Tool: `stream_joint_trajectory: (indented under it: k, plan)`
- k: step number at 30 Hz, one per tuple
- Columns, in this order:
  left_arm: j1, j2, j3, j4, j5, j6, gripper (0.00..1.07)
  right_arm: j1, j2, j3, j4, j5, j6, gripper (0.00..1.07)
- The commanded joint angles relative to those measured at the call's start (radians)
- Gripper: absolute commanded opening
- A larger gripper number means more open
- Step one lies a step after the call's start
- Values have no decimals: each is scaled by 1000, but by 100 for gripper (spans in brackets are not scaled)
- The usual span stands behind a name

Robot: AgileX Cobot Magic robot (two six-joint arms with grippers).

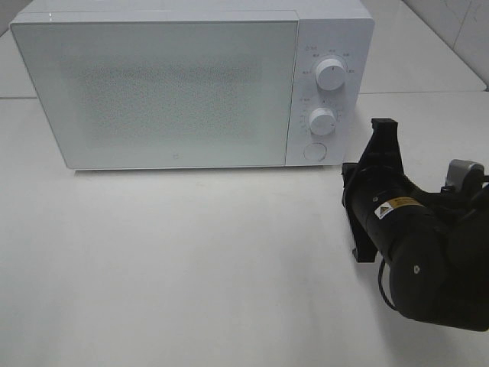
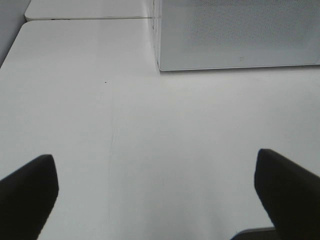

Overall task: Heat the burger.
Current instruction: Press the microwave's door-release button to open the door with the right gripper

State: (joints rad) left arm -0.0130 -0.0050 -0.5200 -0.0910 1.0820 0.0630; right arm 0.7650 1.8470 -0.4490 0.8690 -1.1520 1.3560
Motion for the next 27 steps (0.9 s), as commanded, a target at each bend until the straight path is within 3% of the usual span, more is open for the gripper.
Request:
stream_joint_trajectory:
  k: [1, 11, 27]
  plan:
    - [4, -6, 3, -2, -12, -5, 100, -5, 18, -29, -1, 3, -12, 0]
    - [4, -6, 3, -2, -12, -5, 100, -50, 132, -178, -29, 83, -13, 0]
    - [4, -6, 3, -2, -12, -5, 100, -167, 168, -292, -106, 188, -110, 0]
